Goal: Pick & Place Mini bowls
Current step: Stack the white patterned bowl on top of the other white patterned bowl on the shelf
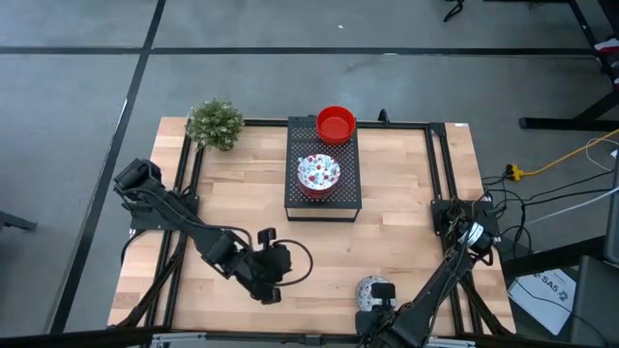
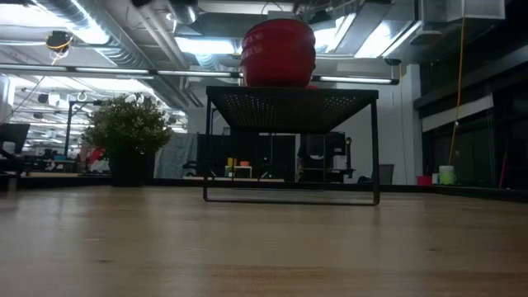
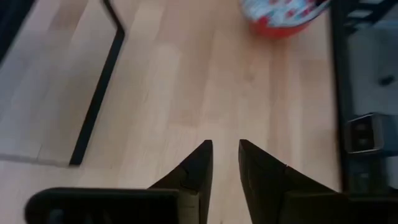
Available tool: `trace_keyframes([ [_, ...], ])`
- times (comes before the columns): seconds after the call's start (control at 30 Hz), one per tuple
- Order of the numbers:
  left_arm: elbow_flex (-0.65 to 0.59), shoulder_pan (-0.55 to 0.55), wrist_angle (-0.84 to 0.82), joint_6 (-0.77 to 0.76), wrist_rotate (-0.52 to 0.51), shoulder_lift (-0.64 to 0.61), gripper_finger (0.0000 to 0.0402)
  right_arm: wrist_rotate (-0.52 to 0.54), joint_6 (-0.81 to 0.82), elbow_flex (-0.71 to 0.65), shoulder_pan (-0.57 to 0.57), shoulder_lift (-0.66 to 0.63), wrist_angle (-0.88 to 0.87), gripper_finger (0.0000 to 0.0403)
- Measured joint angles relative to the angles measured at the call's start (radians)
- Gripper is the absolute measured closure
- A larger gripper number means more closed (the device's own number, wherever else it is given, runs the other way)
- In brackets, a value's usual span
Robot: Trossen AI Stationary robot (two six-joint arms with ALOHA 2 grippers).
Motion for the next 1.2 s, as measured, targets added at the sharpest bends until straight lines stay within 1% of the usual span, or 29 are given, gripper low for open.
trace_keyframes([
  [0.13, 0.000, -0.014, 0.016, 0.073, 0.025, -0.045, 0.0350, -0.001, -0.020, 0.000, -0.009, -0.002, -0.019, 0.0386],
  [0.23, 0.000, -0.016, 0.023, 0.094, 0.030, -0.082, 0.0366, -0.008, -0.053, 0.000, -0.025, -0.005, -0.027, 0.0391],
  [0.33, -0.006, -0.023, 0.031, 0.100, -0.006, -0.110, 0.0382, -0.008, -0.076, 0.000, -0.043, -0.010, -0.028, 0.0391],
  [0.4, -0.037, -0.032, 0.074, 0.104, -0.041, -0.141, 0.0393, -0.007, -0.084, 0.000, -0.055, -0.019, -0.031, 0.0391],
  [0.47, -0.104, -0.042, 0.168, 0.101, -0.065, -0.184, 0.0399, -0.005, -0.095, 0.000, -0.068, -0.032, -0.036, 0.0391],
  [0.53, -0.195, -0.054, 0.276, 0.098, -0.068, -0.241, 0.0399, -0.001, -0.101, 0.000, -0.079, -0.054, -0.040, 0.0391],
  [0.63, -0.337, -0.061, 0.425, 0.077, -0.071, -0.340, 0.0399, 0.039, -0.103, 0.000, -0.097, -0.100, -0.053, 0.0391],
  [0.77, -0.489, -0.060, 0.546, 0.068, -0.076, -0.470, 0.0400, 0.090, -0.105, 0.001, -0.131, -0.163, -0.055, 0.0391],
  [1.0, -0.612, -0.060, 0.537, 0.148, -0.098, -0.659, 0.0400, 0.151, -0.137, 0.001, -0.210, -0.263, -0.054, 0.0391],
  [1.2, -0.714, -0.051, 0.520, 0.211, -0.093, -0.786, 0.0400, 0.181, -0.190, 0.001, -0.299, -0.338, -0.026, 0.0391],
])
